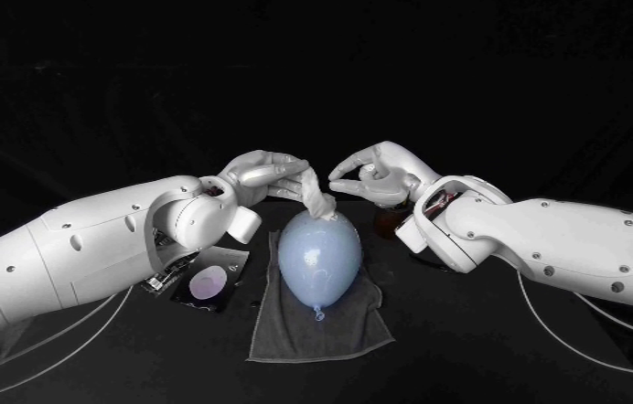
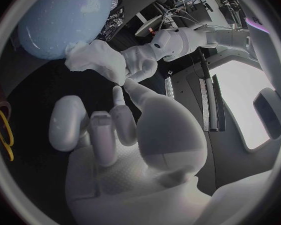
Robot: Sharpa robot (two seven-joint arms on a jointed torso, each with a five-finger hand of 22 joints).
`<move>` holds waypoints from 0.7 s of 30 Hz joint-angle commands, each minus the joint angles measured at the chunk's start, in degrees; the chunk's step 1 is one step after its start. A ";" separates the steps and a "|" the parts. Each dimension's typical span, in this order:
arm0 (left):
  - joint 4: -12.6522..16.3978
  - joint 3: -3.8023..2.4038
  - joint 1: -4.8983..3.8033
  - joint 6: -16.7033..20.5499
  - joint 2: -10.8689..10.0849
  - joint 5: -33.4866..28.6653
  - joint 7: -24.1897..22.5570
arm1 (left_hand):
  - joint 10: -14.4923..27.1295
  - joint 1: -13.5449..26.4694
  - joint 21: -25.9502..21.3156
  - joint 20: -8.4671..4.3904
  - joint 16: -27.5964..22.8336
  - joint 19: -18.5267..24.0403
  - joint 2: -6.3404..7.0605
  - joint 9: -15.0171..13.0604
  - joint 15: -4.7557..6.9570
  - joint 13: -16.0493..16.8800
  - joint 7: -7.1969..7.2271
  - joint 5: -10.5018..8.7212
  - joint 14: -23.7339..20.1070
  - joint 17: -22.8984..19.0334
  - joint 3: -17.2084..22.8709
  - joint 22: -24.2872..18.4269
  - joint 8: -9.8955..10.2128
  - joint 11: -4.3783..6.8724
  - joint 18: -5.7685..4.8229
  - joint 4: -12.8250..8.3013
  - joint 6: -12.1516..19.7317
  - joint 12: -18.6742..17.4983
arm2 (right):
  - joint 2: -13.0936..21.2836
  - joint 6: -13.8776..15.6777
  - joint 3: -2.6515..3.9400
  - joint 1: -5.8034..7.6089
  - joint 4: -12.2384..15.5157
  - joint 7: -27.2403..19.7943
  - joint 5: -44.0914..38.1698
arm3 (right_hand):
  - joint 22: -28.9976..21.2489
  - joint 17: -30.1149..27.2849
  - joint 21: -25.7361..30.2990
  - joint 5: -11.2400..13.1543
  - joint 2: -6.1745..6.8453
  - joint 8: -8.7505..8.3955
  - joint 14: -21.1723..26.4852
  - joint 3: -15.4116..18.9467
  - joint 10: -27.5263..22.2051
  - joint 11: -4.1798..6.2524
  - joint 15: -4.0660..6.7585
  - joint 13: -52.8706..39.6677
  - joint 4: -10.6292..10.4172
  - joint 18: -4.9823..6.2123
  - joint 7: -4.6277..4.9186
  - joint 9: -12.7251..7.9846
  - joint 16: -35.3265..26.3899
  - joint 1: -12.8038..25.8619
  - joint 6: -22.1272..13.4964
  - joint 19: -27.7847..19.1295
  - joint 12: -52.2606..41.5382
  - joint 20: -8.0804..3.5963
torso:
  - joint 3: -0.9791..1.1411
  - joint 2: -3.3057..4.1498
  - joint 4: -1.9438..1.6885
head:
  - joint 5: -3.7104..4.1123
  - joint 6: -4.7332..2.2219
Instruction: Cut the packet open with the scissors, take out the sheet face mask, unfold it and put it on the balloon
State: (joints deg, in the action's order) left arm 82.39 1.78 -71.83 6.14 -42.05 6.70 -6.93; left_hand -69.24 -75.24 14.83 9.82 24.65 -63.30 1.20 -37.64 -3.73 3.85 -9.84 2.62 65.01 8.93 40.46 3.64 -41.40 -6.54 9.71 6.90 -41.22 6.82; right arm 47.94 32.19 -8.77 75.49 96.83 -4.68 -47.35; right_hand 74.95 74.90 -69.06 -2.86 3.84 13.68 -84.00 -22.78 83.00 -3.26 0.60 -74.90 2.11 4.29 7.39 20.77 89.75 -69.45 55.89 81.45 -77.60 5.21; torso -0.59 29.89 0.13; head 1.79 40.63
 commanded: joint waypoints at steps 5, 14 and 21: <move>0.82 -0.07 -0.04 1.05 -0.10 -3.48 0.82 | -1.59 0.29 -0.83 0.13 -0.92 -0.67 -0.43 -0.30 0.08 0.08 0.16 0.20 0.59 -0.16 -0.09 0.03 -0.67 0.24 0.91 0.70 0.44 -0.48 | -0.45 3.77 0.02 -1.02 0.91 2.42 -2.24 | 9.38 15.10 -0.15 -0.36 -0.01 0.38 -6.00 0.01 0.09 0.56 0.43 -5.98 -0.73 -0.07 -0.05 0.04 0.25 -0.47 0.76 0.49 -0.41 -0.08 | 0.02 0.05 -0.02 | -0.12 0.28; 1.27 -0.06 -0.04 1.31 -0.23 -6.46 1.21 | -2.04 0.76 -1.71 0.29 -1.82 -0.65 -0.23 -0.27 -0.03 -0.03 0.06 0.21 0.59 -0.27 -0.27 0.01 -0.73 0.17 0.89 1.59 0.49 -1.17 | -1.87 6.14 0.02 -1.53 0.40 3.95 -3.66 | 9.37 15.10 -0.12 -0.29 0.02 0.33 -6.00 0.15 0.14 0.61 0.49 -5.99 -1.01 -0.07 -0.10 -0.01 0.25 -0.33 0.77 0.51 -0.45 -0.15 | 0.03 0.01 -0.05 | 0.08 0.19; 1.77 -0.05 -0.04 0.20 -0.35 -8.53 1.47 | -1.80 0.85 -2.47 0.51 -2.65 -0.47 0.45 0.05 -0.25 -0.11 -0.15 0.21 0.36 -0.37 -0.26 0.00 -0.44 -0.05 0.86 2.00 0.78 -2.01 | -2.88 7.38 0.02 -1.61 -0.53 4.90 -4.69 | 9.35 15.10 -0.03 -0.21 0.01 0.32 -6.00 0.18 0.13 0.64 0.52 -5.96 -1.10 -0.05 -0.12 -0.03 0.25 -0.34 0.80 0.49 -0.41 -0.18 | 0.02 0.02 -0.05 | 0.04 0.13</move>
State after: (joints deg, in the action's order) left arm 83.95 1.81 -71.83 7.15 -42.42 0.84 -5.53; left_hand -70.86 -74.46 12.54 9.95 22.24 -63.59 1.22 -37.68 -3.62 3.80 -9.95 2.61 65.24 8.61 40.23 3.64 -41.90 -6.35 9.67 8.56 -40.68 5.14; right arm 45.18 37.80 -8.78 73.90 96.38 -0.93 -50.20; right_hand 74.90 74.95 -69.05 -2.86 3.84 13.67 -84.00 -22.61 83.19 -3.05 0.59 -74.95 1.32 4.26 7.32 20.76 89.80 -69.44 56.35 81.65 -77.82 5.02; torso -0.57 29.92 0.05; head 1.86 40.79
